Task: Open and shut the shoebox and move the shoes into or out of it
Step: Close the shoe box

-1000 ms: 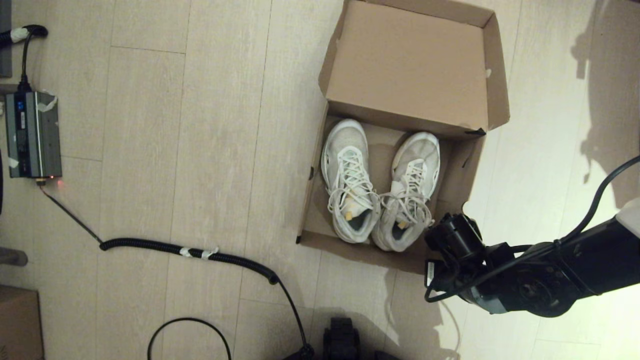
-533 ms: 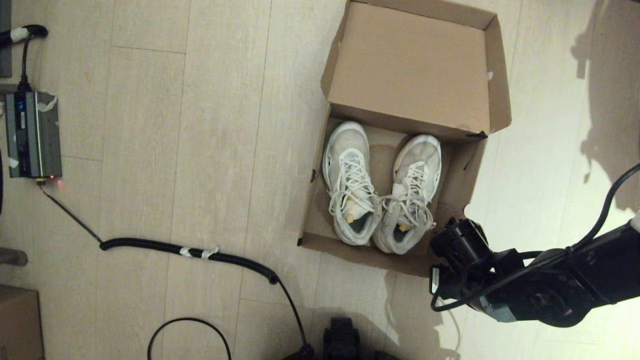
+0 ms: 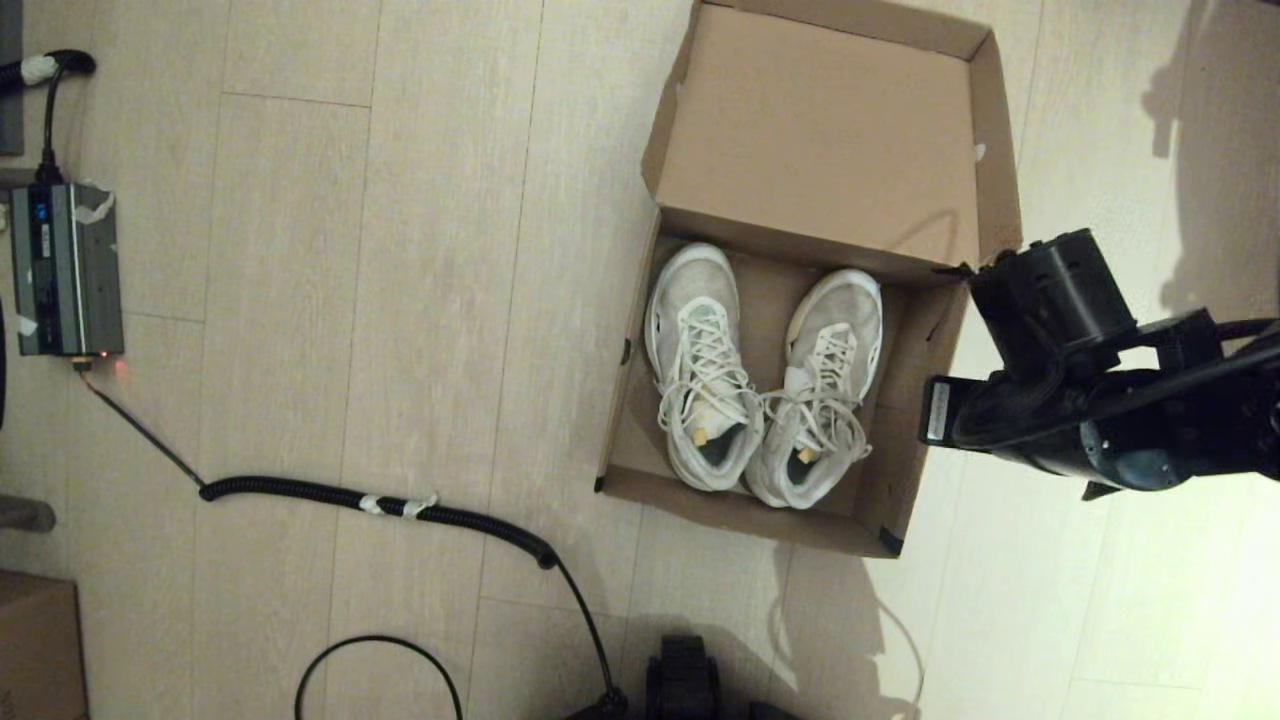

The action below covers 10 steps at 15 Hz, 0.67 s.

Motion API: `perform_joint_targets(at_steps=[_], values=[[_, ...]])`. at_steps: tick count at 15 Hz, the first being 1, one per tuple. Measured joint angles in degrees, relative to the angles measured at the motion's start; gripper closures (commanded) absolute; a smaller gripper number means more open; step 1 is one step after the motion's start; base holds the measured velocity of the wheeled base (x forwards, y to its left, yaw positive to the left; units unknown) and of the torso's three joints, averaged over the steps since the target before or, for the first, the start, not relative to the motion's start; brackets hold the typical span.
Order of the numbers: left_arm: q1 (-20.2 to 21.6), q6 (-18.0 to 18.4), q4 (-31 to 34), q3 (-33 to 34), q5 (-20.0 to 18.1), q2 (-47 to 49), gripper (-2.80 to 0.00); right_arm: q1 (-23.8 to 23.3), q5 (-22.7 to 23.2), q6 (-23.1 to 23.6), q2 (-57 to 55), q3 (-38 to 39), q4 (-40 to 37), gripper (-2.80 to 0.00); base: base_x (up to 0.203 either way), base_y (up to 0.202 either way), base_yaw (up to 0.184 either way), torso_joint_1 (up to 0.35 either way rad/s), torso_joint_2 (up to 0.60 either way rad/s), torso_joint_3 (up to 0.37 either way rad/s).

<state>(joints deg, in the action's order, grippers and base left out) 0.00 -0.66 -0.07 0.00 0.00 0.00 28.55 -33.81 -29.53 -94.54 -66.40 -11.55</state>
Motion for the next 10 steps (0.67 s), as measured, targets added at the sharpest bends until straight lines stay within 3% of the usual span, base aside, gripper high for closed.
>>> perform_joint_targets(at_steps=[4,7,10], values=[[-0.02,0.0,0.0,0.0,-0.01,0.0,0.0,0.31,5.46,-10.29,-4.42,-11.78,-0.72,0.0,0.0,0.0,0.0,0.0,0.0,0.0],[-0.01,-0.02,0.0,0.0,0.0,0.0,0.0,4.15,8.24,-10.65,-7.91,-19.93,-0.58,0.0,0.0,0.0,0.0,0.0,0.0,0.0],[0.0,-0.02,0.0,0.0,0.0,0.0,0.0,9.65,13.74,-13.4,-9.61,-23.03,-0.52,0.0,0.0,0.0,0.0,0.0,0.0,0.0]])
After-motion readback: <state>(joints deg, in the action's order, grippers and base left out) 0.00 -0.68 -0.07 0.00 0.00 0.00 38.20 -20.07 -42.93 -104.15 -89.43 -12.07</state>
